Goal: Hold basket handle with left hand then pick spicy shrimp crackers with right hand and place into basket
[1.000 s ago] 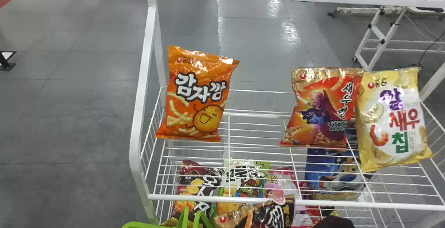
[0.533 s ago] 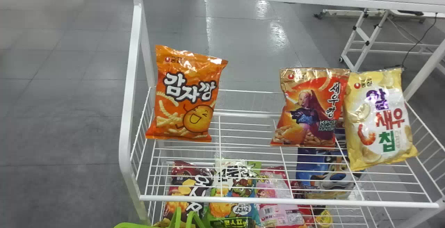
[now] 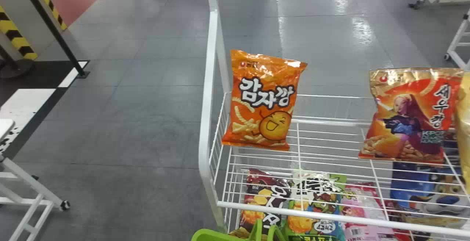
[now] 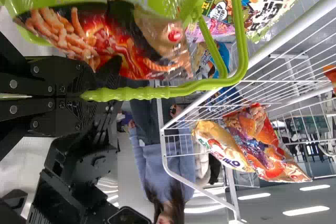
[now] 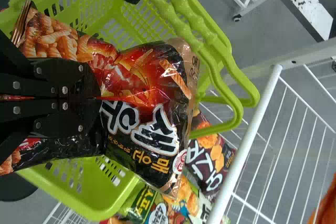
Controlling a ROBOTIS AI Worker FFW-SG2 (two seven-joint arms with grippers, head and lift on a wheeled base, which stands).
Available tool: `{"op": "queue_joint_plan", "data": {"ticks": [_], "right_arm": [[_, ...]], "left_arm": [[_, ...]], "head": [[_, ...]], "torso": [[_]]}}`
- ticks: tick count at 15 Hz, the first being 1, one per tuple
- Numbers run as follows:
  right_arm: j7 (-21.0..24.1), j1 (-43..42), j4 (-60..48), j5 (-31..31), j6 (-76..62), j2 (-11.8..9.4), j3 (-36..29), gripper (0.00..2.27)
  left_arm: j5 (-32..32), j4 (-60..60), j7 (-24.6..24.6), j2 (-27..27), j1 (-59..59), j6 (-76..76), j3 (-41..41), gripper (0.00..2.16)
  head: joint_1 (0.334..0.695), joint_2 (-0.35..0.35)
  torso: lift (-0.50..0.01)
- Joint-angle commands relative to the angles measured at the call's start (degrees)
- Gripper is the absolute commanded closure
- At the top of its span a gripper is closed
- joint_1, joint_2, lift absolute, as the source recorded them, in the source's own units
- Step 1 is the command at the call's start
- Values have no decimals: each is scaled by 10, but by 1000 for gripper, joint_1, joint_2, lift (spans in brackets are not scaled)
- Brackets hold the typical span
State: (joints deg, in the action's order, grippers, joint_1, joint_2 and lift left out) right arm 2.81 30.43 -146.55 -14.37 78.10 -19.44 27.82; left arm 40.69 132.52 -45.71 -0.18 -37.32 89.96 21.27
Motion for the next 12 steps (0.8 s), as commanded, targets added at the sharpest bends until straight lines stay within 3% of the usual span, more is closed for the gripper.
{"op": "queue_joint_plan", "data": {"ticks": [1, 12], "right_arm": [[-1, -13, 26, -1, -1, 5, 21, 1690], [2, -63, 150, 4, -76, 26, 68, 1679]], "left_arm": [[1, 2, -1, 3, -1, 1, 0, 1892], [0, 6, 2, 3, -4, 1, -6, 1892]], "head": [[695, 197], [695, 345]], "torso": [[-37], [-37]]}}
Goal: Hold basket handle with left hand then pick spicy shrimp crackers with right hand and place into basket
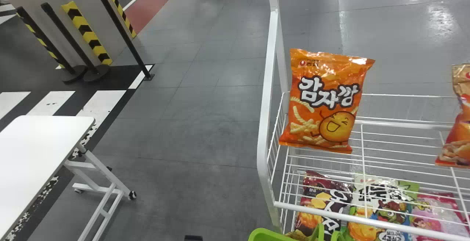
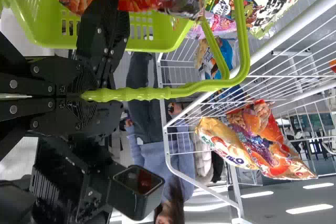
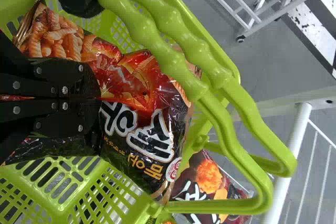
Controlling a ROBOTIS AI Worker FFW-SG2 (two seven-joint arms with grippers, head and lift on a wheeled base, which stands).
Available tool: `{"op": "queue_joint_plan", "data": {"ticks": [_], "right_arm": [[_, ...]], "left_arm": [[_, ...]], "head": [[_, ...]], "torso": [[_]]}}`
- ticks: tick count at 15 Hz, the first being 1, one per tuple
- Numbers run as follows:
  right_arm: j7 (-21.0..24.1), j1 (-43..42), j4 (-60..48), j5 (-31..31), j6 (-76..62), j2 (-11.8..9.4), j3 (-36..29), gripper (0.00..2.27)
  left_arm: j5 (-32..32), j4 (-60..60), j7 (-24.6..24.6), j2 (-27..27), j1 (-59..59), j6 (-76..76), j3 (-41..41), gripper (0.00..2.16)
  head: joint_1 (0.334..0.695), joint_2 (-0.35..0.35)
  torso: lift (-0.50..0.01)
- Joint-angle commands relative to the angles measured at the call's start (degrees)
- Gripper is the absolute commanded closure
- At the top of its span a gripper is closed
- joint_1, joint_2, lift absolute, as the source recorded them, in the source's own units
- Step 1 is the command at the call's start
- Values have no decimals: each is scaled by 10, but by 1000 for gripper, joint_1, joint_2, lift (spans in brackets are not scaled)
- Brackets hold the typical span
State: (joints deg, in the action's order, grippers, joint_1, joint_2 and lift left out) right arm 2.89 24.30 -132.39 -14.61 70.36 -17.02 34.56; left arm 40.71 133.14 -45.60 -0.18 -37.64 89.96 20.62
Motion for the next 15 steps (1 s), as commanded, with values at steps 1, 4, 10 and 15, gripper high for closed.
{"op": "queue_joint_plan", "data": {"ticks": [1, 4, 10, 15], "right_arm": [[1, -1, 9, 6, 3, 1, 1, 1683], [1, -1, 12, 15, 27, 1, 6, 1440], [1, -21, 25, 64, 117, 10, 39, 83], [11, 1, -5, 100, 91, 4, 31, 127]], "left_arm": [[1, 0, 1, 3, 0, 1, 0, 1892], [0, 0, 2, 3, -1, 1, -3, 1892], [0, 1, 1, 3, -1, 1, -4, 1892], [0, 7, 2, 3, -4, 1, -3, 1892]], "head": [[695, 345], [695, 328], [695, 282], [695, 261]], "torso": [[-37], [-37], [-37], [-37]]}}
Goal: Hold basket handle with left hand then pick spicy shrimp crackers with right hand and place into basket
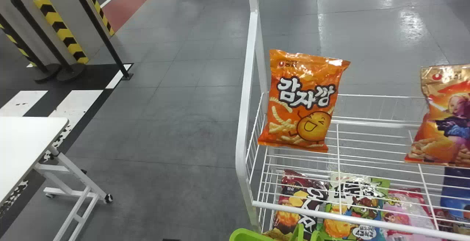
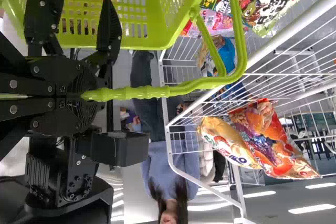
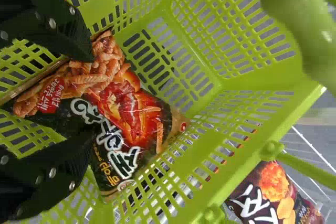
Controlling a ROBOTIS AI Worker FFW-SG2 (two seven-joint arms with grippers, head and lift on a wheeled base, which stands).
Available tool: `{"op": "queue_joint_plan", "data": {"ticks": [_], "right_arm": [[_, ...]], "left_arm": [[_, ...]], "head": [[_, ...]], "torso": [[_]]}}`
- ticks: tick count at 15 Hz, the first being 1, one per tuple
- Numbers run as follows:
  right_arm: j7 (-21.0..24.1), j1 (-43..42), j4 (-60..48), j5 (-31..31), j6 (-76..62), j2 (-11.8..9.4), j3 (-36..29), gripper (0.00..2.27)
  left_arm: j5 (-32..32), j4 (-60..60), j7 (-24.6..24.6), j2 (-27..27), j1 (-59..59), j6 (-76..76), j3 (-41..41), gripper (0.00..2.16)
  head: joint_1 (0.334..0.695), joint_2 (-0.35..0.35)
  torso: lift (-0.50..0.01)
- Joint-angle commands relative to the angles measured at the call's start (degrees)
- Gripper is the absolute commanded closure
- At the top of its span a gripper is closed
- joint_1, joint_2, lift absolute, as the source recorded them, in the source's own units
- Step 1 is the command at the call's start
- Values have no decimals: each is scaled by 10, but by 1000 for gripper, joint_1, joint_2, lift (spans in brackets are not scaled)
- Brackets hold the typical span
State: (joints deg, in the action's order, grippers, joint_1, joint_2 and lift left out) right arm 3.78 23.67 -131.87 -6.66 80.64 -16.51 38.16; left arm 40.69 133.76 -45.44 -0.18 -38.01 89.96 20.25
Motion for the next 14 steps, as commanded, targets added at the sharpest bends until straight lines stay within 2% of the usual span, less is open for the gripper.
{"op": "queue_joint_plan", "data": {"ticks": [1, 3, 5, 9, 11, 14], "right_arm": [[2, 15, -13, 27, -37, -4, -14, 127], [1, 30, -23, 29, -65, -6, -47, 127], [-2, 52, -47, 27, -76, -9, -92, 130], [-30, 116, -155, -32, -56, -8, -215, 147], [-42, 129, -186, -54, -60, -4, -256, 147], [-58, 140, -190, -63, -195, 0, -289, 151]], "left_arm": [[0, 1, 0, 3, -1, 1, 0, 1892], [0, 1, 1, 3, -1, 1, 0, 1892], [0, 0, 1, 3, -1, 1, 0, 1892], [-1, -4, 2, 3, 3, 1, 0, 1892], [-1, -8, 2, 3, 4, 1, 0, 1892], [-1, -11, 1, 3, 4, 1, -1, 1892]], "head": [[695, 249], [695, 214], [695, 146], [695, 14], [695, -62], [695, -100]], "torso": [[-37], [-37], [-37], [-37], [-37], [-37]]}}
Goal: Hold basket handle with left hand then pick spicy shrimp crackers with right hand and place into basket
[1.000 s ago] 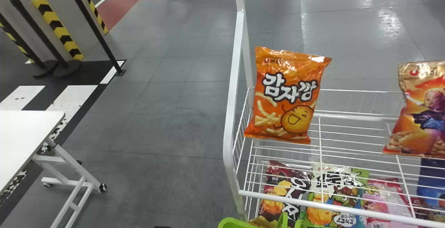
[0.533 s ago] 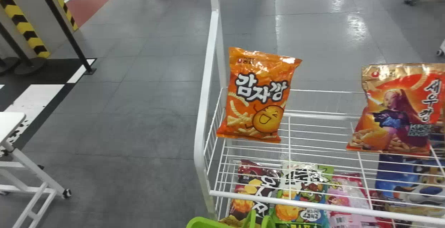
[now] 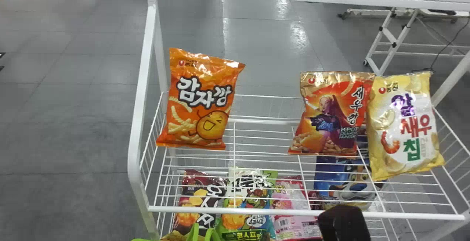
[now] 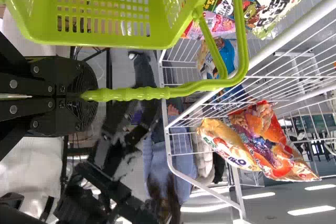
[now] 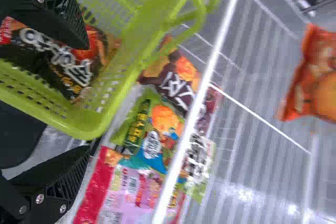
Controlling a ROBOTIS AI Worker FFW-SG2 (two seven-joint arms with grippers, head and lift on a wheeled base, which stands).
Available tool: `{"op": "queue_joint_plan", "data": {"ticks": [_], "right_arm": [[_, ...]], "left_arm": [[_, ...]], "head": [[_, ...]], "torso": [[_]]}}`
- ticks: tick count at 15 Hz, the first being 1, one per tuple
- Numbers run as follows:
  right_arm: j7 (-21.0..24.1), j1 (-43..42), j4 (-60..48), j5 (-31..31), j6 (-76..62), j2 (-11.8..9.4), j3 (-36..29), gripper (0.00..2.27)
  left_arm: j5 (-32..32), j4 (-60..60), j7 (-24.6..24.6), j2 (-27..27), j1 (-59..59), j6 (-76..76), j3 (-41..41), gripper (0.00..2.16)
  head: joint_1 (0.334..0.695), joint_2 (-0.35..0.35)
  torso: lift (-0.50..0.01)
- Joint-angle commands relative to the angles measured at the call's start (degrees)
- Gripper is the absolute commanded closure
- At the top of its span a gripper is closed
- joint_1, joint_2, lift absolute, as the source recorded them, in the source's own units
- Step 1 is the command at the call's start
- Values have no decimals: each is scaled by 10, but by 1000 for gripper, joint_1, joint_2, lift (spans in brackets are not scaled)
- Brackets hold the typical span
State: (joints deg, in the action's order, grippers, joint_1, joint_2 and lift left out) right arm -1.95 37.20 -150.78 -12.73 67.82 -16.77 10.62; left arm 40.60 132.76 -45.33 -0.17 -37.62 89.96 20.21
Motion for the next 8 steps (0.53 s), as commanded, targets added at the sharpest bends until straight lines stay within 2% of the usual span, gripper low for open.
{"op": "queue_joint_plan", "data": {"ticks": [1, 5, 8], "right_arm": [[-1, 7, 6, -2, -116, 8, -22, 151], [-4, 12, 58, -11, -350, 19, -61, 151], [-2, 24, 102, -42, -450, 27, -84, 151]], "left_arm": [[0, -1, 0, 3, 0, 1, -2, 1892], [-2, -3, -2, 3, 0, 1, -2, 1892], [-2, -3, -1, 3, 0, 1, -2, 1892]], "head": [[695, -99], [695, -107], [695, -152]], "torso": [[-37], [-37], [-37]]}}
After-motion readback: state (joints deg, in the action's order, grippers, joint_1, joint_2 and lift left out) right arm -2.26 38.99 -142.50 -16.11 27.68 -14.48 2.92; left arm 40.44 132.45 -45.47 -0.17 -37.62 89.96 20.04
